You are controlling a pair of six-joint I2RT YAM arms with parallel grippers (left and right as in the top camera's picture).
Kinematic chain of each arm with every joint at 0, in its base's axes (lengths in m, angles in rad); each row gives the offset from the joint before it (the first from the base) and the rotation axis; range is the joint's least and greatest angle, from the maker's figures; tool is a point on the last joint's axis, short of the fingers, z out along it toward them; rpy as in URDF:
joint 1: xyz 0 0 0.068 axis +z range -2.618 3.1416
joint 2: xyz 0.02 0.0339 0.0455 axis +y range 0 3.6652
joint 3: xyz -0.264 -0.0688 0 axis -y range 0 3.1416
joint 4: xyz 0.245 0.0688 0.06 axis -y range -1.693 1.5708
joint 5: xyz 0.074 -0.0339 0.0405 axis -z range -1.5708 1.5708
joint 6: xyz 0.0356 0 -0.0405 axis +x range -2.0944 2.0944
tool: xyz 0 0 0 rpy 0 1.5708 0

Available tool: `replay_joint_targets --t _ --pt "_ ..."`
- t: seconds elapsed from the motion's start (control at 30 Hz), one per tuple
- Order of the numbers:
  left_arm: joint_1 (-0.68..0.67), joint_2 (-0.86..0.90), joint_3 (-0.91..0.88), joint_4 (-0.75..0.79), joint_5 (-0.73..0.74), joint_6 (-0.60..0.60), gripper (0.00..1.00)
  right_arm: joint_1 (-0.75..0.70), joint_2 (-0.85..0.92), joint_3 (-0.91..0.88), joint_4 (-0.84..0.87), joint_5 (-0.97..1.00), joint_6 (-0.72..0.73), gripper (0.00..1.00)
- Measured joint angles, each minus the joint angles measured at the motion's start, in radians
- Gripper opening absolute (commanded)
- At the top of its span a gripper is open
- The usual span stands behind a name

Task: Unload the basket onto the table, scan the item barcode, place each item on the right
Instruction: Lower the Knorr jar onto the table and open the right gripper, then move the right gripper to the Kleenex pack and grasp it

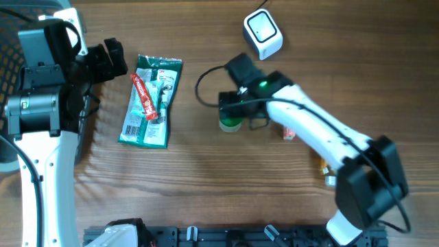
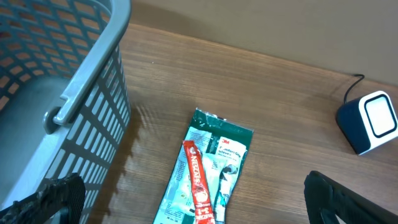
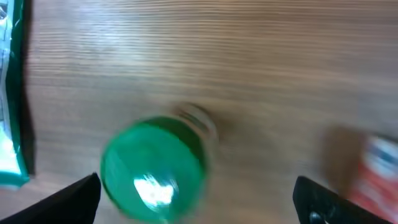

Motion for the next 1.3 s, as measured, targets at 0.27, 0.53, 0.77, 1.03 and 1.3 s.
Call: replay_joint_targets --t 0.27,0.53,0.77,1.03,1.3 --pt "0.000 0.000 0.000 0.000 0.000 0.000 1.00 -0.261 -0.101 0.003 -0.274 0.005 -0.010 0.16" --pt "0.000 0.000 0.000 0.000 0.000 0.000 1.00 -0.285 -0.100 -0.173 -0.202 0.021 -0.005 0.05" --pt "0.000 0.000 0.000 0.000 0.000 0.000 1.00 -0.285 -0.100 -0.184 -0.197 0.102 0.023 0.04" --pt "0.000 0.000 0.000 0.000 0.000 0.000 1.00 -0.285 -0.100 -0.242 -0.139 0.138 0.053 0.04" --pt "0.000 0.000 0.000 0.000 0.000 0.000 1.00 -0.285 -0.100 -0.251 -0.113 0.143 0.057 0.04"
